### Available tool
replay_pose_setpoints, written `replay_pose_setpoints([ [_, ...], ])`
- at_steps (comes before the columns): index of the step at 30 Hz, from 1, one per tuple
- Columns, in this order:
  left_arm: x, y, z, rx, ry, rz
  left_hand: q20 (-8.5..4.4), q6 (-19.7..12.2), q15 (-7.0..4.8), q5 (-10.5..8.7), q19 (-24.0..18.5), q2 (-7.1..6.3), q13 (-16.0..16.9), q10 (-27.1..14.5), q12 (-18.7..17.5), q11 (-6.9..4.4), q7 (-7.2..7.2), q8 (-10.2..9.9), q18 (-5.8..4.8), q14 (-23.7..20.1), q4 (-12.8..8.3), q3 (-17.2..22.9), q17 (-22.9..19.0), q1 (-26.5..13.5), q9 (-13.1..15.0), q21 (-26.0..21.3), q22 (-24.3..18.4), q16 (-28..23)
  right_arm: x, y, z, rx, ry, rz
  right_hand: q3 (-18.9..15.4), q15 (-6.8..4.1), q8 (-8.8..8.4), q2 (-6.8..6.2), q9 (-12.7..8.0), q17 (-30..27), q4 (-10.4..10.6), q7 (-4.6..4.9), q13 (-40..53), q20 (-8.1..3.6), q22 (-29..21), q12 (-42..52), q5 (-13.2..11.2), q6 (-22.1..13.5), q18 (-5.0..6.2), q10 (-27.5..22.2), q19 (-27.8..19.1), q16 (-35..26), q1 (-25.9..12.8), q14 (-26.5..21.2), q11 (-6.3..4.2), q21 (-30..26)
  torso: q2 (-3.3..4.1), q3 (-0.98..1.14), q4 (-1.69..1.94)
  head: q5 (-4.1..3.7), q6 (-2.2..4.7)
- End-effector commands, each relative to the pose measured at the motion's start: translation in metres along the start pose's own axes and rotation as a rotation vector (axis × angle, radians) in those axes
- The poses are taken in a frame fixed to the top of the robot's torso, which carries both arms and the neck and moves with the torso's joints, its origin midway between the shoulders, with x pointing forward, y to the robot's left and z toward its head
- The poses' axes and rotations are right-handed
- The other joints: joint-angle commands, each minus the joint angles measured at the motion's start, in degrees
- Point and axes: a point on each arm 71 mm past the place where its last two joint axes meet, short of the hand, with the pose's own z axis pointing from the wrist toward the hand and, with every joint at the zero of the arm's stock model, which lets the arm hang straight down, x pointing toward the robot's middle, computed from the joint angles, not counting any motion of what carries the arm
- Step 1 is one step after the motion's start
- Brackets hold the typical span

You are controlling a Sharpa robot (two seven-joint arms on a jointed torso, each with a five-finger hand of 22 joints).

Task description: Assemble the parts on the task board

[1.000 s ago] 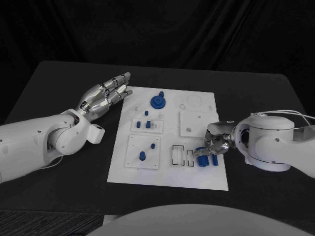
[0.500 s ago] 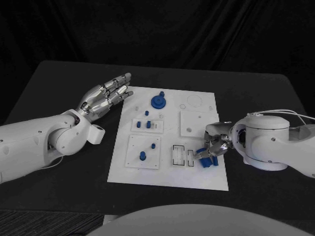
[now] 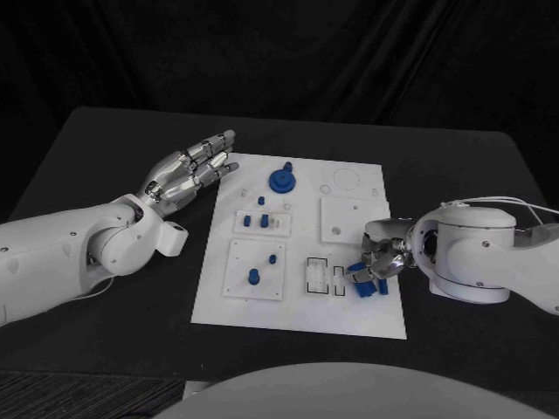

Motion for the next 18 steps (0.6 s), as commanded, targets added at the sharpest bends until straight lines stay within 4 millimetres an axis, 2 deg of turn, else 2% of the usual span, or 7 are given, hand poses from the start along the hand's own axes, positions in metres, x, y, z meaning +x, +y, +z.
replay_pose_setpoints([
  [1, 0.002, -0.001, 0.0, 0.016, 0.011, -0.01, 0.34, 0.1, 0.42, 0.35, 0.0, 0.26, 0.0, 0.0, 0.0, 0.37, -0.08, -0.2, 0.38, 0.0, -0.2, 0.4, 0.1, 0.6, 0.0, 0.2, -0.1, 0.2, 0.003, -0.001, -0.001, -0.003, 0.02, 0.145, 6.6, -0.31, 0.77, 0.63, 1.3, 11.0, -5.3, -0.59, 15.1, -0.56, 13.0, 0.1, 13.8, 0.4, 0.22, 6.0, 3.0, -0.3, 1.9, 5.2, -0.42, -0.1, 0.0, 0.0, 0.05, -0.16, 0.0],
  [3, 0.002, 0.0, 0.0, 0.014, 0.011, -0.01, 0.34, 0.1, 0.47, 0.39, 0.0, 0.31, 0.0, 0.0, 0.0, 0.38, -0.04, -0.2, 0.37, 0.0, -0.2, 0.4, 0.1, 0.6, 0.0, 0.2, 0.0, 0.2, 0.005, -0.002, -0.003, 0.0, 0.035, 0.2, 7.2, -0.31, 0.86, 0.43, 1.6, 11.0, -5.5, -0.59, 15.1, -0.56, 13.0, 0.1, 14.7, 0.4, 0.22, 6.0, 3.0, -0.3, 1.8, 5.2, -0.42, -0.1, 0.02, 0.0, 0.04, -0.18, 0.0],
  [4, 0.002, 0.0, 0.0, 0.013, 0.011, -0.01, 0.35, 0.2, 0.5, 0.42, 0.0, 0.34, 0.0, 0.0, 0.0, 0.39, -0.01, -0.2, 0.37, 0.0, -0.2, 0.5, 0.1, 0.6, 0.0, 0.2, 0.0, 0.3, 0.005, -0.002, -0.004, 0.002, 0.044, 0.231, 8.1, -0.32, 0.98, 0.19, 2.0, 11.0, -6.0, -0.56, 15.1, -0.58, 13.0, 0.1, 16.5, 0.3, 0.23, 6.0, 2.9, -0.3, 1.8, 5.2, -0.42, -0.2, 0.02, 0.01, 0.02, -0.17, 0.0],
  [5, 0.002, 0.0, 0.0, 0.013, 0.012, -0.011, 0.35, 0.2, 0.5, 0.42, 0.0, 0.34, 0.0, 0.0, 0.0, 0.39, -0.01, -0.2, 0.37, 0.0, -0.2, 0.5, 0.1, 0.6, 0.0, 0.2, 0.0, 0.3, 0.006, -0.003, -0.005, 0.005, 0.053, 0.262, 8.5, -0.29, 1.09, 0.1, 2.3, 10.9, -6.2, -0.57, 15.1, -0.56, 13.0, 0.1, 17.1, 0.3, 0.2, 6.0, 3.0, -0.4, 1.7, 5.2, -0.45, -0.1, 0.02, 0.01, 0.01, -0.15, 0.0],
  [9, 0.002, 0.001, 0.001, 0.01, 0.014, -0.012, 0.37, 0.2, 0.68, 0.54, 0.1, 0.46, 0.0, 0.0, 0.0, 0.41, 0.16, -0.2, 0.36, 0.1, -0.3, 0.6, 0.1, 0.8, 0.0, 0.3, 0.1, 0.4, 0.007, -0.004, -0.009, 0.014, 0.079, 0.36, 8.9, -0.25, 1.14, 0.04, 2.5, 10.9, -6.4, -0.56, 15.1, -0.54, 13.0, 0.1, 17.2, 0.1, 0.19, 6.0, 3.0, -0.4, 1.6, 5.2, -0.48, 0.0, -0.03, 0.05, -0.01, -0.21, 0.0],
  [13, 0.003, 0.001, 0.001, 0.007, 0.015, -0.013, 0.39, 0.2, 0.77, 0.57, 0.1, 0.49, 0.0, 0.0, 0.0, 0.45, 0.19, -0.2, 0.36, 0.1, -0.3, 0.6, 0.1, 0.9, 0.0, 0.3, 0.2, 0.4, 0.005, -0.005, -0.011, 0.022, 0.096, 0.424, 9.5, -0.21, 1.38, -0.05, 2.9, 10.8, -6.9, -0.56, 15.1, -0.5, 13.1, 0.1, 16.0, -0.1, 0.17, 6.0, 3.0, -0.4, 1.3, 5.2, -0.46, 0.0, -0.07, 0.08, 0.0, -0.36, 0.0],
  [18, 0.004, 0.002, 0.003, 0.004, 0.018, -0.014, 0.44, 0.2, 1.05, 0.72, 0.4, 0.56, 0.0, 0.1, 0.4, 0.61, 0.86, -0.2, 0.34, 0.2, -0.5, 0.8, 0.1, 1.2, 0.0, 0.5, 0.4, 0.6, -0.001, -0.006, -0.014, 0.032, 0.117, 0.514, 10.0, -0.21, 1.5, -0.02, 3.1, 10.7, -7.4, -0.58, 15.1, -0.49, 13.1, 0.1, 15.9, -0.2, 0.16, 6.0, 3.1, -0.4, 1.3, 5.2, -0.49, 0.1, -0.12, 0.04, -0.02, -0.33, 0.0],
])
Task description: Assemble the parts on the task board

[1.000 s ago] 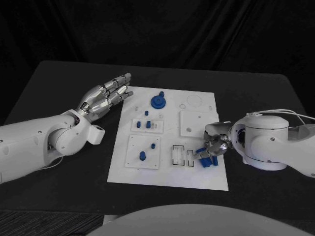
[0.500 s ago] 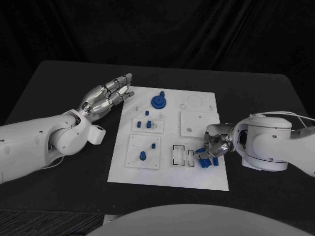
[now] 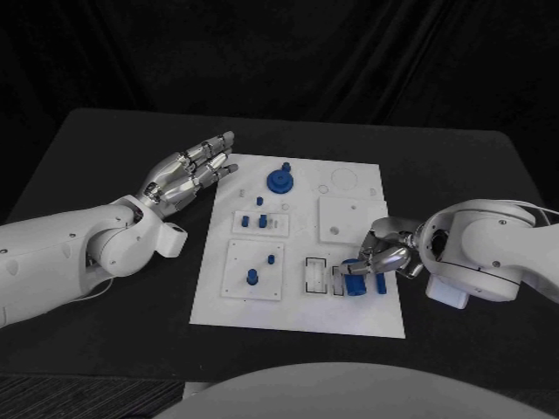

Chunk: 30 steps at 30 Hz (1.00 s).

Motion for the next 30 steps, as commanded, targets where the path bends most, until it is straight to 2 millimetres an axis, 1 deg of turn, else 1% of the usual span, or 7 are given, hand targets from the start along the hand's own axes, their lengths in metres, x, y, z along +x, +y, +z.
replay_pose_setpoints([
  [1, 0.003, 0.0, 0.001, 0.009, 0.014, -0.012, 0.23, 0.0, 0.43, 0.18, 0.2, -0.13, 0.0, -0.1, 0.4, 0.4, 0.58, -0.2, 0.34, 0.0, 0.0, 0.3, 0.1, 0.5, 0.0, 0.2, 0.1, 0.3, 0.0, 0.001, -0.002, 0.019, 0.031, 0.152, 8.9, -0.17, 1.35, 0.59, 3.1, 10.8, -8.5, -0.33, 15.1, -0.35, 13.1, 0.1, 15.9, 0.0, 0.16, 6.1, 3.2, -0.1, 0.7, 5.2, -0.32, 0.1, -0.07, -0.04, -0.01, 0.06, 0.0],
  [6, 0.003, 0.0, 0.002, 0.008, 0.013, -0.011, 0.25, -1.1, 0.5, 0.2, 0.3, -0.1, 0.0, 0.0, 0.5, 0.64, 0.66, -0.4, 0.31, 0.0, 0.0, 0.4, 0.1, 0.7, -0.1, 0.3, 0.2, 0.4, -0.001, 0.007, -0.001, 0.005, 0.037, 0.165, 9.4, -0.13, 1.33, 0.71, 3.3, 10.8, -8.9, -0.21, 15.1, -0.33, 13.0, 0.1, 15.2, -0.3, 0.23, 6.1, 3.1, -0.1, 0.6, 5.2, -0.24, -0.2, -0.08, -0.11, 0.0, 0.04, 0.0],
  [11, 0.003, 0.001, 0.002, 0.005, 0.015, -0.012, 0.25, -1.2, 0.53, 0.21, 0.3, -0.07, 0.0, 0.0, 0.5, 0.69, 0.71, -0.4, 0.3, 0.0, 0.0, 0.5, 0.1, 0.7, -0.1, 0.3, 0.2, 0.4, 0.0, 0.015, 0.003, -0.013, 0.038, 0.151, 10.0, 0.04, 1.2, 0.92, 3.5, 10.4, -9.6, -0.01, 15.1, -0.17, 11.9, 0.1, 12.7, -1.0, 0.99, 6.1, 1.5, -0.3, -0.2, 5.2, -0.04, -3.2, -0.09, -0.14, 0.05, -0.08, 0.0],
  [15, 0.004, 0.001, 0.002, 0.002, 0.019, -0.015, 0.27, -1.1, 0.56, 0.23, 0.4, 0.0, 0.0, 0.0, 0.6, 0.71, 0.99, -0.4, 0.29, 0.0, -0.1, 0.5, 0.1, 0.8, -0.1, 0.4, 0.3, 0.4, 0.0, 0.021, 0.007, -0.026, 0.032, 0.135, 10.1, 0.2, 1.05, 1.31, 3.6, 10.3, -10.2, 0.12, 15.1, 0.0, 11.8, 0.1, 7.1, -1.6, 1.1, 6.1, 1.3, -0.3, -1.1, 5.2, 0.11, -3.8, -0.06, -0.12, 0.02, -0.08, 0.0],
  [21, 0.004, 0.002, 0.003, -0.004, 0.024, -0.018, 0.26, -1.1, 0.61, 0.3, 0.1, 0.17, 0.0, 0.0, 0.5, 0.69, 1.52, -0.4, 0.19, 0.0, -0.2, 0.7, 0.1, 1.0, -0.1, 0.2, -0.3, 0.4, 0.004, 0.027, 0.013, -0.044, 0.001, 0.102, 9.9, 0.25, 0.98, 1.2, 3.7, 10.3, -10.3, 0.21, 15.1, 0.05, 11.9, 0.1, 6.1, -1.8, 0.99, 6.1, 1.6, -0.3, -1.8, 5.2, 0.21, -3.3, -0.06, -0.12, 0.02, -0.16, 0.0],
  [28, 0.005, 0.003, 0.003, -0.009, 0.029, -0.022, 0.26, -1.1, 0.66, 0.32, 0.1, 0.22, 0.0, 0.0, 0.4, 0.62, 1.74, -0.3, 0.14, 0.0, -0.2, 0.8, 0.1, 1.1, -0.1, 0.2, -0.2, 0.4, 0.006, 0.031, 0.017, -0.045, -0.014, 0.088, 9.7, 0.34, 0.78, 1.56, 3.7, 10.4, -10.4, 0.29, 15.1, 0.14, 12.3, 0.1, 2.7, -2.3, 0.73, 6.1, 2.1, -0.2, -2.5, 5.2, 0.26, -2.3, -0.06, -0.12, 0.0, -0.15, 0.0],
  [30, 0.005, 0.003, 0.003, -0.012, 0.03, -0.023, 0.26, -0.6, 0.73, 0.33, 0.0, 0.3, 0.0, 0.0, 0.4, 0.31, 2.52, -0.2, 0.04, 0.0, -0.3, 0.9, 0.1, 1.2, 0.0, 0.1, -0.4, 0.4, 0.007, 0.032, 0.018, -0.041, -0.01, 0.082, 9.6, 0.44, 0.65, 1.7, 3.7, 10.4, -10.5, 0.36, 15.1, 0.2, 12.4, 0.1, 1.3, -2.6, 0.65, 6.1, 2.3, -0.1, -2.7, 5.2, 0.3, -2.0, -0.04, -0.12, 0.0, -0.22, 0.0],
])
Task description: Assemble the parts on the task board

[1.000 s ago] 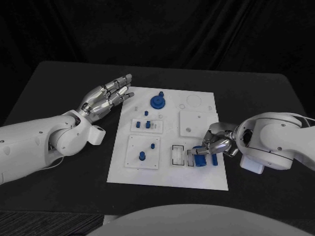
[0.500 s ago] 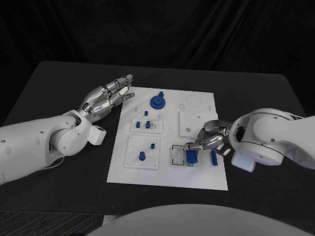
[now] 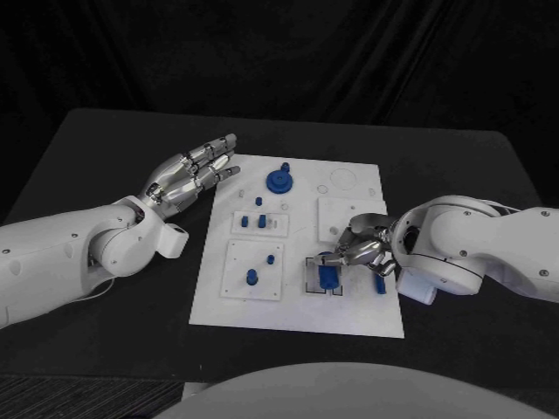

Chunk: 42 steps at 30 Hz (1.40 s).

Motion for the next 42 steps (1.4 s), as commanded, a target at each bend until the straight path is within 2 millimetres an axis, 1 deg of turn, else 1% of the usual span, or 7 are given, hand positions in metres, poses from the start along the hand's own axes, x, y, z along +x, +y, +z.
replay_pose_setpoints([
  [1, 0.0022, 0.0003, 0.0004, 0.002, 0.016, -0.014, 0.05, 0.3, 0.33, 0.33, -0.2, 0.06, 0.0, -0.1, 0.2, -0.14, 0.77, 0.0, 0.04, 0.0, -0.1, 0.4, 0.1, 0.5, 0.1, 0.2, -0.1, 0.2, -0.0003, 0.0006, 0.0013, 0.002, -0.028, -0.012, 9.9, 0.32, -0.43, 0.27, 0.0, 10.4, -10.1, 0.12, 15.1, 0.23, 12.4, 0.1, -1.0, -0.6, 0.63, 6.2, 2.3, -0.1, -0.6, 5.2, 0.23, 0.2, 0.02, 0.0, -0.02, -0.09, 0.0],
  [8, 0.002, 0.0008, 0.0001, -0.002, 0.016, -0.015, 0.06, 0.5, 0.34, 0.33, -0.2, 0.05, 0.0, -0.1, 0.1, -0.26, 1.03, 0.1, 0.01, 0.0, -0.1, 0.5, 0.1, 0.5, 0.1, 0.1, -0.1, 0.2, 0.0024, 0.0011, 0.0038, 0.011, -0.015, -0.022, 8.3, 0.71, -0.85, 0.83, -0.4, 10.3, -9.2, 0.41, 15.1, 0.62, 12.5, 0.1, -10.5, -0.9, 0.57, 6.2, 2.4, -0.1, -2.5, 5.2, 0.51, 0.5, -0.02, -0.01, -0.05, 0.02, 0.0],
  [10, 0.002, 0.0009, 0.0, -0.003, 0.017, -0.015, 0.06, 0.5, 0.34, 0.33, -0.2, 0.05, 0.0, -0.1, 0.1, -0.26, 1.03, 0.1, 0.01, 0.0, -0.1, 0.5, 0.1, 0.5, 0.1, 0.1, -0.1, 0.2, 0.003, 0.001, 0.0045, 0.013, -0.014, -0.023, 8.1, 0.72, -0.89, 0.93, -0.5, 10.2, -9.0, 0.46, 15.1, 0.64, 12.5, 0.1, -11.4, -0.9, 0.57, 6.2, 2.4, -0.2, -2.8, 5.2, 0.56, 0.5, -0.03, -0.01, 0.02, -0.04, 0.0],
  [11, 0.0019, 0.001, 0.0, -0.003, 0.017, -0.015, 0.06, 0.5, 0.34, 0.33, -0.2, 0.05, 0.0, -0.1, 0.1, -0.26, 1.03, 0.1, 0.01, 0.0, -0.1, 0.5, 0.1, 0.5, 0.1, 0.1, -0.1, 0.2, 0.0032, 0.001, 0.0048, 0.014, -0.012, -0.024, 7.6, 0.78, -0.94, 1.06, -0.6, 10.3, -8.5, 0.52, 15.1, 0.7, 12.5, 0.1, -14.0, -0.8, 0.57, 6.2, 2.4, -0.1, -3.4, 5.2, 0.62, 0.5, -0.02, -0.01, 0.05, -0.05, 0.0],
  [22, 0.0021, 0.0014, -0.0006, -0.007, 0.017, -0.016, 0.07, 0.9, 0.57, 0.41, -0.2, 0.01, 0.0, -0.1, 0.1, -0.56, 1.54, 0.2, -0.04, 0.1, -0.2, 0.5, 0.1, 0.6, 0.2, 0.2, -0.1, 0.4, 0.006, 0.0001, 0.0068, 0.028, 0.016, -0.045, 5.5, 1.0, -1.29, 1.29, -1.1, 10.1, -7.2, 0.75, 15.1, 0.91, 12.5, 0.1, -20.2, -0.7, 0.55, 6.2, 2.5, -0.2, -5.0, 5.2, 0.83, 0.5, -0.04, -0.02, -0.01, 0.12, 0.0],
  [34, 0.0021, 0.0019, -0.0011, -0.012, 0.018, -0.018, 0.08, 1.1, 0.84, 0.53, -0.2, -0.02, 0.0, 0.0, 0.2, -0.76, 1.94, 0.2, -0.08, 0.2, -0.4, 0.6, 0.2, 0.8, 0.2, 0.2, -0.1, 0.5, 0.0065, -0.0005, 0.0078, 0.035, 0.023, -0.05, -1.5, 1.44, -1.64, 2.05, -1.9, 9.9, -1.7, 0.97, 15.1, 1.36, 12.5, 0.1, -38.1, -0.7, 0.57, 6.2, 2.4, -0.2, -10.5, 5.1, 1.0, 0.4, -0.02, -0.01, -0.13, 0.39, 0.0],
  [42, 0.0017, 0.0024, -0.0012, -0.016, 0.019, -0.019, 0.09, 1.4, 0.95, 0.81, -0.2, -0.04, 0.0, 0.0, 0.2, -1.01, 2.62, 0.3, -0.13, 0.2, -0.6, 0.8, 0.2, 1.0, 0.2, 0.2, -0.2, 0.5, 0.0062, -0.0009, 0.0078, 0.033, 0.023, -0.05, -4.9, 1.5, -1.58, 2.15, -2.0, 10.0, -1.0, 0.98, 15.1, 1.42, 12.6, 0.1, -39.4, -0.8, 0.52, 6.2, 2.5, -0.1, -12.6, 5.1, 1.01, 0.6, -0.01, 0.0, -0.11, 0.33, 0.0],
])
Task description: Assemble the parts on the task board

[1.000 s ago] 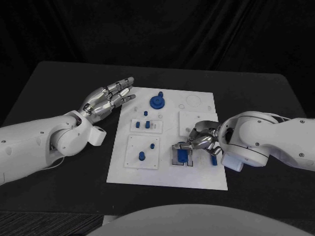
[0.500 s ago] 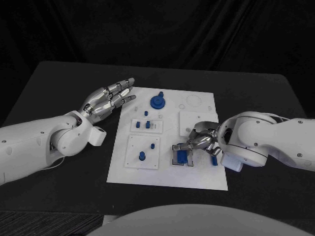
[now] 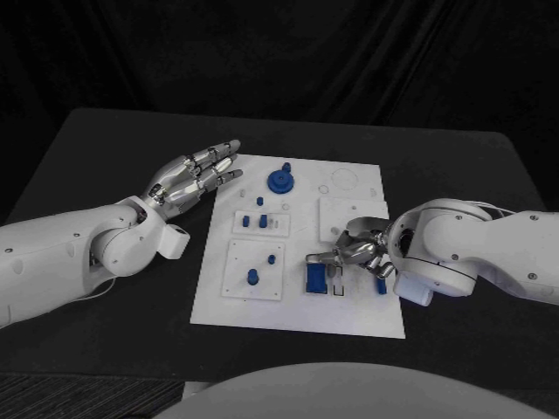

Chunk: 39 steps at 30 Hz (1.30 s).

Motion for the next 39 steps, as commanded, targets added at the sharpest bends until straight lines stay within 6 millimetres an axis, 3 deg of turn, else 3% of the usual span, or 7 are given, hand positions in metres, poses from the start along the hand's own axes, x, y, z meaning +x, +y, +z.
replay_pose_setpoints([
  [1, 0.002, 0.0, 0.0, 0.006, 0.012, -0.011, 0.09, 0.1, 0.33, 0.3, -0.2, 0.07, 0.0, 0.1, 0.2, -0.44, 0.39, 0.3, -0.13, 0.0, -0.2, 0.3, 0.1, 0.7, 0.1, 0.2, -0.1, 0.3, 0.001, -0.002, 0.0, 0.017, 0.008, -0.009, -1.1, 0.33, -0.21, -0.03, -0.1, 10.1, 0.0, 0.23, 15.1, 0.38, 12.6, 0.1, -0.3, 0.0, 0.53, 6.0, 2.3, 0.0, -1.0, 5.2, 0.4, 0.3, 0.02, 0.02, -0.02, -0.01, 0.0],
  [10, 0.001, 0.001, -0.001, 0.004, 0.012, -0.012, 0.09, 0.5, 0.36, 0.41, -0.2, 0.08, 0.0, 0.1, 0.2, -0.49, 0.85, 0.4, -0.16, 0.0, -0.3, 0.4, 0.1, 0.8, 0.2, 0.2, -0.1, 0.3, -0.002, -0.007, -0.007, -0.003, -0.028, 0.025, -3.9, 0.34, -0.13, 0.42, -0.1, 10.1, 0.1, 0.21, 15.1, 0.37, 12.6, 0.1, -0.4, 0.0, 0.51, 6.0, 2.3, 0.0, -2.5, 5.2, 0.38, 0.4, -0.01, 0.04, -0.03, 0.0, 0.0],
  [14, 0.0, 0.001, -0.001, 0.002, 0.01, -0.012, 0.09, 0.7, 0.35, 0.49, -0.2, 0.09, 0.0, 0.2, 0.3, -0.47, 1.05, 0.4, -0.17, 0.0, -0.4, 0.5, 0.1, 0.9, 0.2, 0.2, -0.1, 0.3, -0.015, -0.009, -0.018, -0.029, -0.077, 0.046, -5.5, 0.19, 0.24, 2.48, 0.0, 10.2, 0.1, 0.12, 15.1, 0.29, 12.7, 0.1, 0.0, 0.5, 0.48, 6.0, 2.4, 0.1, -3.6, 5.2, 0.35, 0.6, 0.0, 0.05, 0.0, 0.0, 0.0],
  [23, 0.0, 0.002, -0.001, -0.001, 0.005, -0.008, 0.09, 1.0, 0.24, 0.65, -0.1, 0.06, 0.1, 0.2, 0.5, -0.3, 1.31, 0.5, -0.19, 0.1, -0.6, 0.6, 0.1, 1.0, 0.2, 0.2, 0.0, 0.4, -0.05, -0.012, -0.035, -0.028, -0.14, 0.029, -7.2, -0.2, 0.52, 5.13, -0.2, 10.8, -0.7, 0.04, 15.1, -0.08, 12.8, 0.1, 5.6, 1.0, 0.36, 6.0, 2.7, 0.4, 2.0, 5.3, 0.32, 1.1, -0.09, 0.06, -0.05, -0.06, 0.0],
  [26, 0.0, 0.002, 0.0, 0.0, 0.007, -0.009, 0.09, 1.0, 0.24, 0.65, -0.1, 0.06, 0.1, 0.2, 0.5, -0.3, 1.31, 0.5, -0.19, 0.1, -0.6, 0.6, 0.1, 1.0, 0.2, 0.2, 0.0, 0.4, -0.051, -0.013, -0.035, -0.024, -0.125, 0.015, -7.3, -0.26, 0.57, 5.86, -0.2, 10.6, -1.3, -0.01, 15.1, -0.14, 12.8, 0.1, 8.0, 1.0, 0.37, 6.0, 2.6, 0.3, 4.2, 5.3, 0.29, 1.1, -0.16, 0.05, 0.02, 0.03, 0.0],
  [33, 0.0, 0.002, -0.001, 0.0, 0.007, -0.009, 0.09, 1.1, 0.11, 0.78, -0.1, 0.15, 0.1, 0.4, 0.9, 0.01, 1.49, 0.5, -0.22, 0.1, -0.9, 0.8, 0.1, 1.2, 0.2, 0.2, -0.1, 0.4, -0.045, -0.018, -0.029, -0.009, -0.085, 0.0, -7.6, -0.42, 0.69, 6.33, -0.3, 10.6, -2.4, -0.01, 15.1, -0.28, 12.8, 0.1, 8.6, 1.1, 0.36, 6.0, 2.6, 0.4, 7.6, 5.3, 0.33, 1.2, -0.21, -0.03, 0.0, 0.16, 0.0],
  [39, -0.001, 0.002, -0.001, -0.001, 0.004, -0.008, 0.09, 1.2, 0.09, 0.79, -0.1, 0.15, 0.1, 0.4, 0.9, 0.04, 1.51, 0.5, -0.22, 0.1, -0.9, 0.8, 0.1, 1.3, 0.2, 0.3, 0.0, 0.4, -0.044, -0.028, -0.027, 0.047, -0.084, -0.086, -8.0, -0.5, 0.73, 6.61, -0.4, 10.6, -3.4, -0.03, 15.1, -0.37, 12.9, 0.1, 11.0, 1.0, 0.35, 6.0, 2.6, 0.4, 10.0, 5.3, 0.3, 1.2, -0.12, -0.14, 0.1, -0.01, 0.0],
])
